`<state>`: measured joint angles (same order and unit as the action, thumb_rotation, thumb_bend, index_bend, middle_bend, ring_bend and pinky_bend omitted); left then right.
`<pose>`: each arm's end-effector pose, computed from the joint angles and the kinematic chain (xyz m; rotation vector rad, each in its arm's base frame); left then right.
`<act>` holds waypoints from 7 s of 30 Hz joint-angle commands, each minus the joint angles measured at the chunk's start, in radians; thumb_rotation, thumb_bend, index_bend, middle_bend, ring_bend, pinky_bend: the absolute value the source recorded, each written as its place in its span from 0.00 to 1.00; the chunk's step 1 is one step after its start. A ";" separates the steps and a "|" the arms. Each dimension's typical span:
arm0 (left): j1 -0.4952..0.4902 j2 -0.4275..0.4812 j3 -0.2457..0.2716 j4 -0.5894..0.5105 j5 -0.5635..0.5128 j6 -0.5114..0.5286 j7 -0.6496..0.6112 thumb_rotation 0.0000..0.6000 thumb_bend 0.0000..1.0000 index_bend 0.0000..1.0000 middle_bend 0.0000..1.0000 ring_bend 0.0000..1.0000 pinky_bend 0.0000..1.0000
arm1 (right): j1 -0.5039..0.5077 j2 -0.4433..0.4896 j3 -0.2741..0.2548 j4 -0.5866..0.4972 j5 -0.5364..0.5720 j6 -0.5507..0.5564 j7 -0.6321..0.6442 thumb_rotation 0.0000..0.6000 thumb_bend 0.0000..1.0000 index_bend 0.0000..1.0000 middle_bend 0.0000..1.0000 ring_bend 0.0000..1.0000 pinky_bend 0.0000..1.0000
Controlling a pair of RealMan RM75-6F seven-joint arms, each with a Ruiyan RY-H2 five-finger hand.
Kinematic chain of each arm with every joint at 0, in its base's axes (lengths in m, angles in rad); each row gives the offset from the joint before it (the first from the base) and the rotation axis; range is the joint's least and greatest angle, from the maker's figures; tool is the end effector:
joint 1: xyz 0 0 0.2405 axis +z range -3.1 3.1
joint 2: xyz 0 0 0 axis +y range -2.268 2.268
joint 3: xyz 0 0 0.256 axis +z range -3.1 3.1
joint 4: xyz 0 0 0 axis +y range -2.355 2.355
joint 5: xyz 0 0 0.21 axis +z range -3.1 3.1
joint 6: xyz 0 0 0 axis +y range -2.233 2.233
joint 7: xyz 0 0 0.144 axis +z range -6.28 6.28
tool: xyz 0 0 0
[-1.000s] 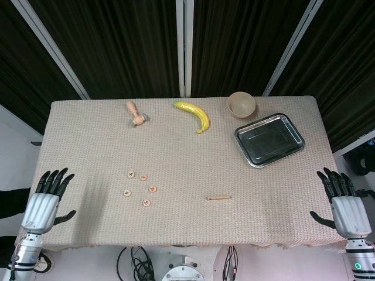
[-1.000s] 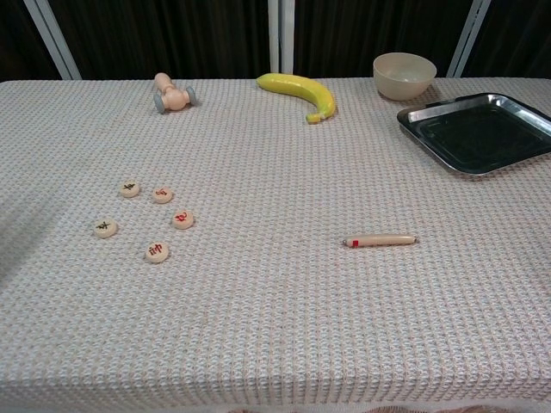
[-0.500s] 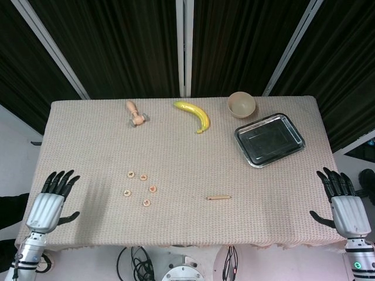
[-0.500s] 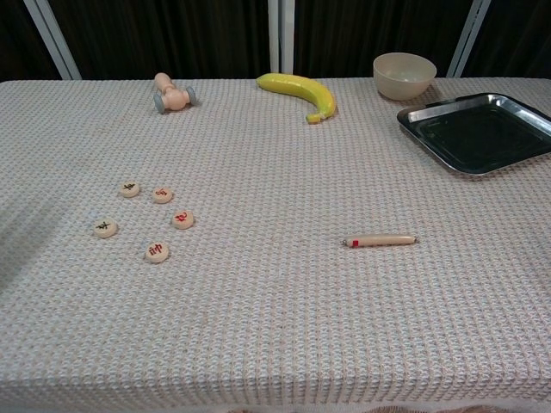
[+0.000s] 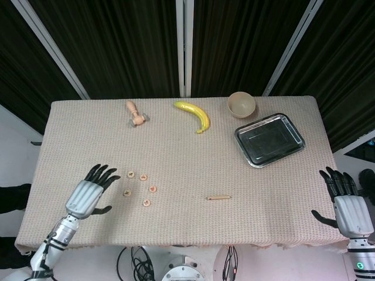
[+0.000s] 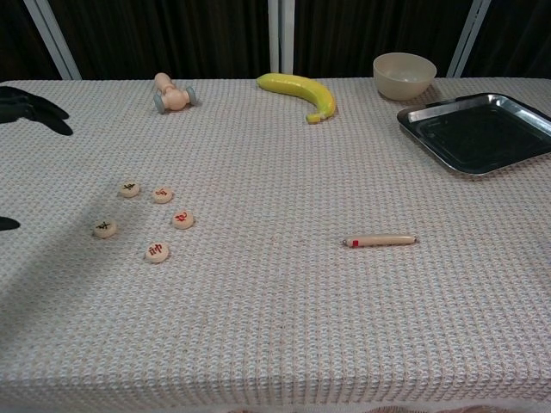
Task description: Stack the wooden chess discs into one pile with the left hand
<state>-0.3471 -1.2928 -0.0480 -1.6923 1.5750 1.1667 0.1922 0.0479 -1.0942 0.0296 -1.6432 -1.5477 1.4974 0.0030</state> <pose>-0.2190 0.2334 0.0537 -1.8491 -0.9075 -0.9839 -0.3077 -0.1650 0.1603 1.4065 -0.9202 0.9066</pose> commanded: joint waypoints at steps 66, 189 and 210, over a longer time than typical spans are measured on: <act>-0.165 -0.247 -0.029 0.338 -0.094 -0.078 -0.248 1.00 0.29 0.54 0.16 0.00 0.00 | 0.010 -0.004 0.006 -0.002 0.038 -0.037 -0.010 1.00 0.09 0.00 0.00 0.00 0.00; -0.316 -0.268 -0.080 0.423 -0.312 -0.253 -0.143 1.00 0.32 0.51 0.17 0.00 0.00 | 0.007 0.016 0.006 -0.008 0.044 -0.043 0.021 1.00 0.13 0.00 0.00 0.00 0.00; -0.309 -0.260 -0.068 0.426 -0.308 -0.263 -0.167 1.00 0.33 0.36 0.16 0.00 0.00 | 0.007 0.010 0.009 -0.009 0.051 -0.043 0.009 1.00 0.14 0.00 0.00 0.00 0.00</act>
<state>-0.6558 -1.5530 -0.1157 -1.2666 1.2673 0.9032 0.0258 0.0551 -1.0844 0.0383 -1.6526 -1.4969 1.4542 0.0117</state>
